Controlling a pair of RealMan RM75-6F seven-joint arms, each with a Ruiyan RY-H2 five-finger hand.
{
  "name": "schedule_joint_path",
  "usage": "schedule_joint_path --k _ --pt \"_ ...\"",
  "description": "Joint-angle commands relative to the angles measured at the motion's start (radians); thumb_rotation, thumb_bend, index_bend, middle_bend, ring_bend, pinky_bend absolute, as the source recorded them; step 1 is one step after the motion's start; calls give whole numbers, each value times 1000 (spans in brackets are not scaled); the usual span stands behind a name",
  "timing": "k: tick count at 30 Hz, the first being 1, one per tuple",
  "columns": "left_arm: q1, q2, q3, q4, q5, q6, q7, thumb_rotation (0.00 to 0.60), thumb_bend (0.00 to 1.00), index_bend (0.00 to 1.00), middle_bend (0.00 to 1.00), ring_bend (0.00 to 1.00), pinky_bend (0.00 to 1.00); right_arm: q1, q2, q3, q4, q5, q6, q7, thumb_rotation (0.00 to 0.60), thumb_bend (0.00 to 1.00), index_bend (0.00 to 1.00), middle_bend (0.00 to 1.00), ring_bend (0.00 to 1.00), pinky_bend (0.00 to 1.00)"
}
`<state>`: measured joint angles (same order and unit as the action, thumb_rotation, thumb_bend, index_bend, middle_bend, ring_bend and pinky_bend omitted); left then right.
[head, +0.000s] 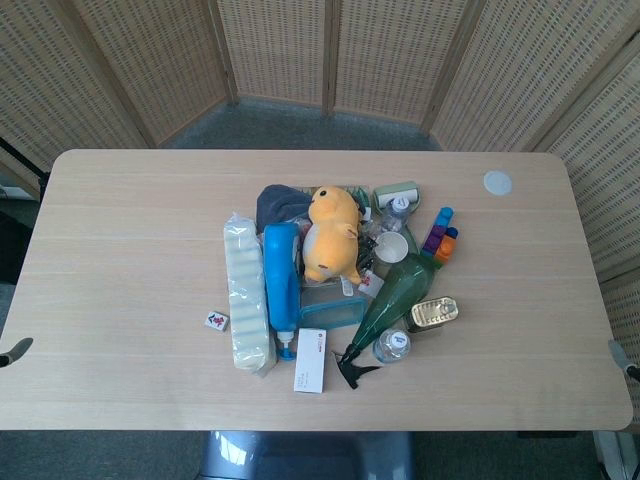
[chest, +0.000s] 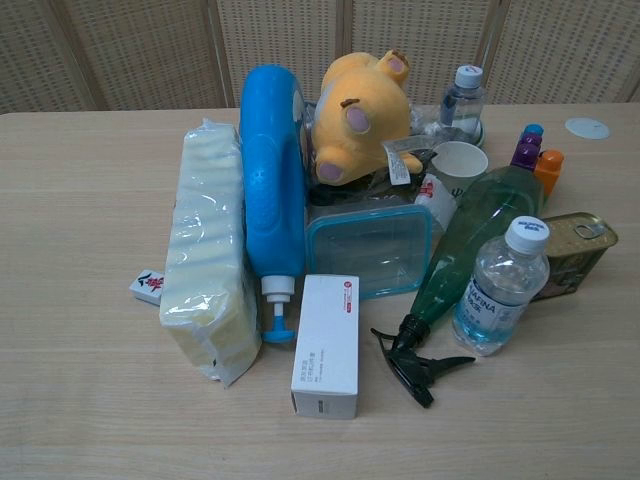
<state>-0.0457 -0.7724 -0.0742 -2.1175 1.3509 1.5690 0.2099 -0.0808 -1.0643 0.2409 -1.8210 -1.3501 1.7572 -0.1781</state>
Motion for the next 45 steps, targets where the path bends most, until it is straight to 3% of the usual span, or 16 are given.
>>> schedule_joint_path --k 1,8,14,22,30,36,45 --pt "-3 -5 2 1 0 -7 7 600 0 0 0 0 0 -2 8 -1 -7 2 -5 14 509 0 0 0 0 0" --pt "-37 -30 11 41 21 -81 -9 600 0 0 0 0 0 -9 20 -8 -26 -5 -3 34 506 0 0 0 0 0" --pt "-178 -92 -12 197 54 -294 -73 600 0 5 0 0 0 -9 25 -14 -40 -11 -7 35 509 0 0 0 0 0" --pt "-376 -253 -19 435 169 -521 -130 600 0 48 0 0 0 -13 39 -25 -57 -17 -16 56 509 0 0 0 0 0" --pt "-487 -420 -9 533 103 -688 -57 600 0 105 0 0 0 -17 52 -34 -68 -28 -22 83 504 0 0 0 0 0" --pt "-511 -508 -4 558 38 -708 26 600 0 141 0 0 0 -19 65 -32 -69 -14 -33 119 507 0 0 0 0 0" --pt "-520 -563 15 569 -33 -699 130 600 0 206 0 0 0 -16 77 -37 -71 -12 -52 149 506 0 0 0 0 0"
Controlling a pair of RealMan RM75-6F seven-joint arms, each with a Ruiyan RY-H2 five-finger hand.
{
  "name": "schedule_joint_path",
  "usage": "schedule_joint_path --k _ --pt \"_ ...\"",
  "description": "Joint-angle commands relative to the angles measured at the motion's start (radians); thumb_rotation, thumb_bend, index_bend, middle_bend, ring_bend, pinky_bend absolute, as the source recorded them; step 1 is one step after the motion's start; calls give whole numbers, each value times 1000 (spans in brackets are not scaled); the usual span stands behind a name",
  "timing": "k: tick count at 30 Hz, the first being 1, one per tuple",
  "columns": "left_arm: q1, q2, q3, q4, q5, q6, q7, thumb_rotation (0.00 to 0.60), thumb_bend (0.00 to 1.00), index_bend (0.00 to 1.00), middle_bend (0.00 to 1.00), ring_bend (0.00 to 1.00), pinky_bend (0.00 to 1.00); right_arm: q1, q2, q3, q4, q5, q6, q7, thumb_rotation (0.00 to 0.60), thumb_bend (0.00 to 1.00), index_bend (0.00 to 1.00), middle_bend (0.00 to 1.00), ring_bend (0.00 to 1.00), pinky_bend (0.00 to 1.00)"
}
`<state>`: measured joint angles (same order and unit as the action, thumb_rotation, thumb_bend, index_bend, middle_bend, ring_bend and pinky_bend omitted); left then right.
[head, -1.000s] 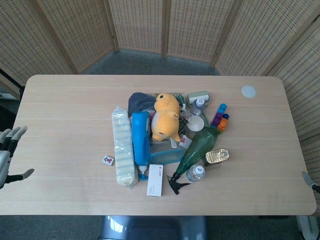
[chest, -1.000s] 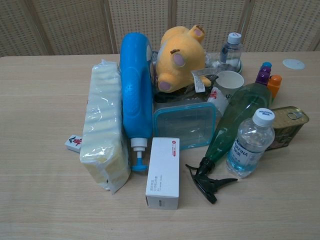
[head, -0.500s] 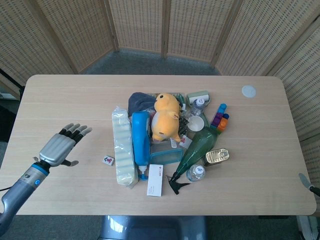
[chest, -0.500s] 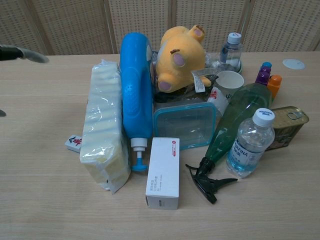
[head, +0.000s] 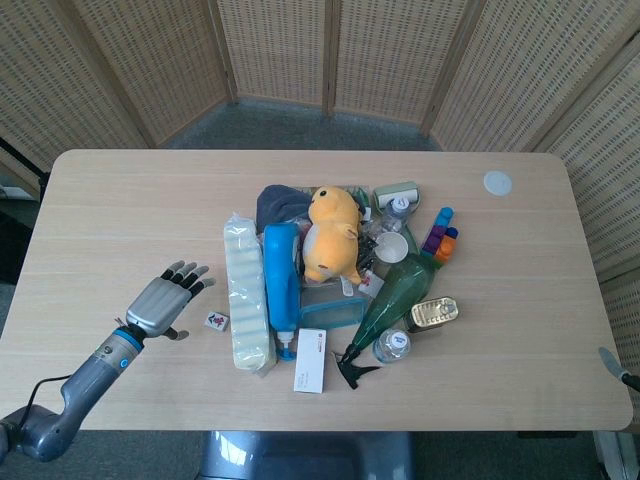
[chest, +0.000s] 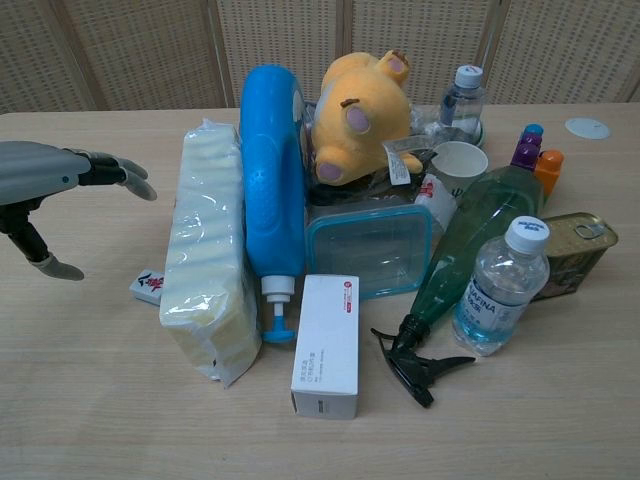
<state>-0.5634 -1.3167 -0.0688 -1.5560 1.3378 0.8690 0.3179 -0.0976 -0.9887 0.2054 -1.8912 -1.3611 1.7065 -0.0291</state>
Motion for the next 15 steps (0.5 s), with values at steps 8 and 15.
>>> schedule_joint_path --k 8,15 --pt "-4 -93 28 52 -67 14 79 600 0 240 0 0 0 1 3 -6 -4 -4 -4 5 507 0 0 0 0 0" --pt "-22 -158 20 108 -104 19 118 600 0 243 0 0 0 1 8 -8 -4 -2 -9 17 510 0 0 0 0 0"
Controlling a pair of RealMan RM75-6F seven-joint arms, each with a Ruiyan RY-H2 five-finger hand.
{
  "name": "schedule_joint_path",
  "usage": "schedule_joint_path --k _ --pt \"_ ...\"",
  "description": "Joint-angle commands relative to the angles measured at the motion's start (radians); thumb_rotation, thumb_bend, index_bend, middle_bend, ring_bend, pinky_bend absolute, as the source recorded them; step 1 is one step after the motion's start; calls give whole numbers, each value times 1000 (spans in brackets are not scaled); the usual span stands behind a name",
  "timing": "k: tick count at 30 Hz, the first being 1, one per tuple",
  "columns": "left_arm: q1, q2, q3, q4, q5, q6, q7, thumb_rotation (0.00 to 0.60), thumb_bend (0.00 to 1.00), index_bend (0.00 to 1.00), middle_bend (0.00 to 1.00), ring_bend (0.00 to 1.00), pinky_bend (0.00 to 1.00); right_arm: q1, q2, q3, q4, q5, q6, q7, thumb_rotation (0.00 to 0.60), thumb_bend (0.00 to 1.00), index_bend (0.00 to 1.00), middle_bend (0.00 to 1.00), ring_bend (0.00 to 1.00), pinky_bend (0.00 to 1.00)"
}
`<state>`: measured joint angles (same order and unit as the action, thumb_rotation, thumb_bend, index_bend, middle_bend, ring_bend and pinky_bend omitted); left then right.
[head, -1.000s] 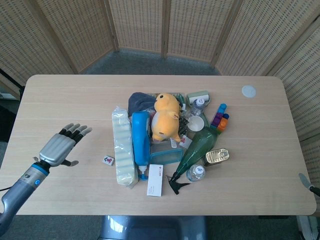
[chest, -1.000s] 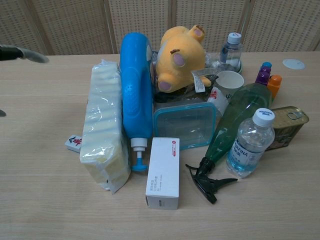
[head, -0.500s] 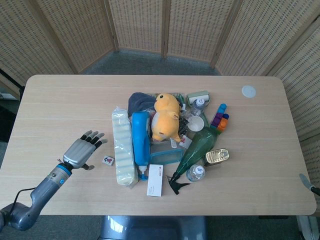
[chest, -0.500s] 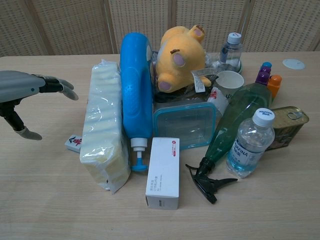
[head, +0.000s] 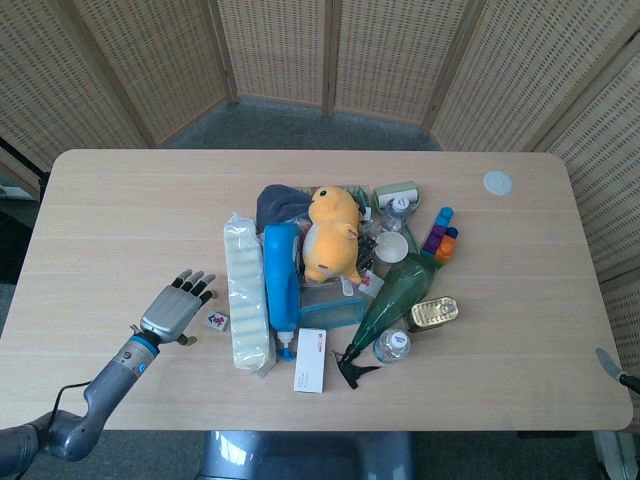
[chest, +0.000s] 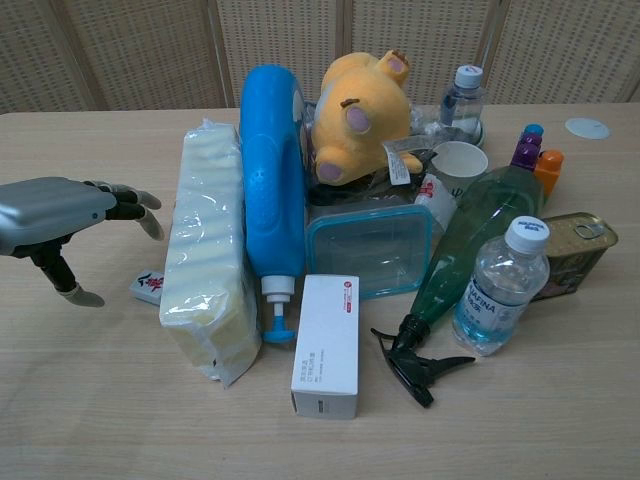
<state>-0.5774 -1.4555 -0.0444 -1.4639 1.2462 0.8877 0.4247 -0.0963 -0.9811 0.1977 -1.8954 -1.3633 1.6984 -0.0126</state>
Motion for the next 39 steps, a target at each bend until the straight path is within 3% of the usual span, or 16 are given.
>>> schedule_joint_path --k 1,2,20,30,39 --pt "-13 -27 -5 22 -17 -4 15 600 0 242 0 0 0 20 -5 12 -23 -10 -8 -14 509 0 0 0 0 0" --pt "-17 -34 -6 28 -21 -7 19 600 0 241 0 0 0 17 -13 11 -52 -1 4 -52 508 0 0 0 0 0" --pt "-58 -131 -5 86 -92 -18 80 600 0 293 0 0 0 2 10 1 -11 12 -7 22 510 0 0 0 0 0" --pt "-70 -155 -3 108 -109 -11 91 600 0 403 0 0 0 2 16 -1 -3 16 -15 42 507 0 0 0 0 0" --pt "-80 -180 2 145 -105 11 125 600 0 430 0 0 0 2 22 -5 -1 13 -23 61 506 0 0 0 0 0"
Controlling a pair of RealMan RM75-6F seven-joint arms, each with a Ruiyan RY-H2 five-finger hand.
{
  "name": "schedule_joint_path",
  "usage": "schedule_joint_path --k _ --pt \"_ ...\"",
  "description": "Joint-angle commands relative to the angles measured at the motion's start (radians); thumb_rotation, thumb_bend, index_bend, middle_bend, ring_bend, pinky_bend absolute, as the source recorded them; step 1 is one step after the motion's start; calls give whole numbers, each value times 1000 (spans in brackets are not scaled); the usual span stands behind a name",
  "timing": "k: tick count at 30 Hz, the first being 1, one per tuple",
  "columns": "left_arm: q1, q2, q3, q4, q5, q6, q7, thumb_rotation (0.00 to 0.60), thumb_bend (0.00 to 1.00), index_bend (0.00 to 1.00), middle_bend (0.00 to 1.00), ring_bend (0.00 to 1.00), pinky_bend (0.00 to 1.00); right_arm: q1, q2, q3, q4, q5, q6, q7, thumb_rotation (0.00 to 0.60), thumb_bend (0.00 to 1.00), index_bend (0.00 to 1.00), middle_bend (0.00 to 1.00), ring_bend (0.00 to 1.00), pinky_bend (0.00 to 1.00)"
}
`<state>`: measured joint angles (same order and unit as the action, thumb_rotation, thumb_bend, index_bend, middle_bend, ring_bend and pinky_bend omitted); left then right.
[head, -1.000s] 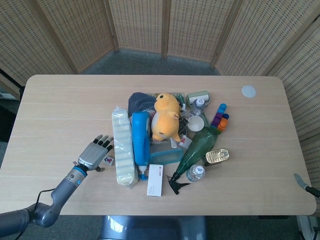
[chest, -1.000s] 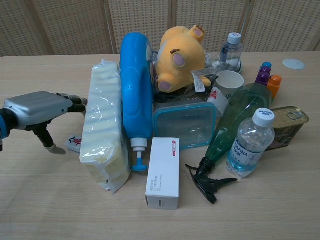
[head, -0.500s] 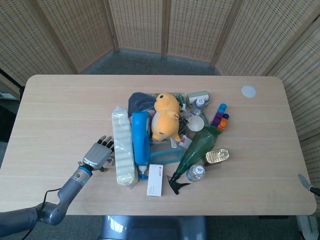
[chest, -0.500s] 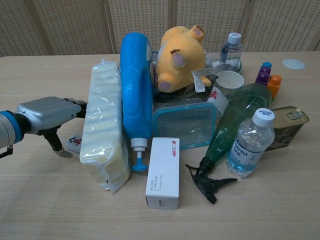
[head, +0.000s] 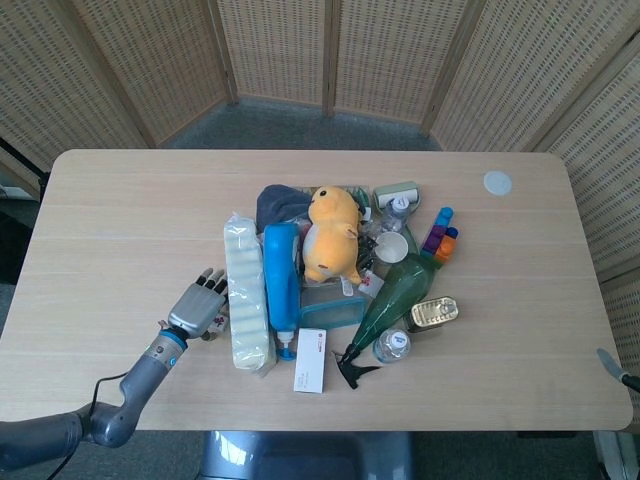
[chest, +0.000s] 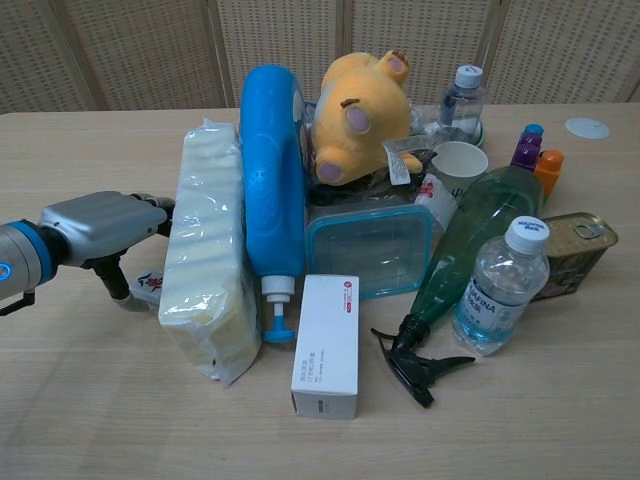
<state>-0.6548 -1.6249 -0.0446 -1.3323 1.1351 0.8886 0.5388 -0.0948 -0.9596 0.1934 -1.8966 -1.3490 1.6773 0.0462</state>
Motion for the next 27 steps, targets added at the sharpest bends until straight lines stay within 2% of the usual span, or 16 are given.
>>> schedule_joint_path --k 1,13,27 --pt "-3 -16 3 19 8 12 14 600 0 435 0 0 0 1 1 -1 0 -1 -3 3 508 0 0 0 0 0" --pt "-1 -61 4 64 25 38 4 600 0 538 0 0 0 1 6 -1 2 6 -8 15 510 0 0 0 0 0" --pt "4 -22 1 16 41 62 10 600 0 583 0 0 0 1 7 -3 1 6 -7 14 506 0 0 0 0 0"
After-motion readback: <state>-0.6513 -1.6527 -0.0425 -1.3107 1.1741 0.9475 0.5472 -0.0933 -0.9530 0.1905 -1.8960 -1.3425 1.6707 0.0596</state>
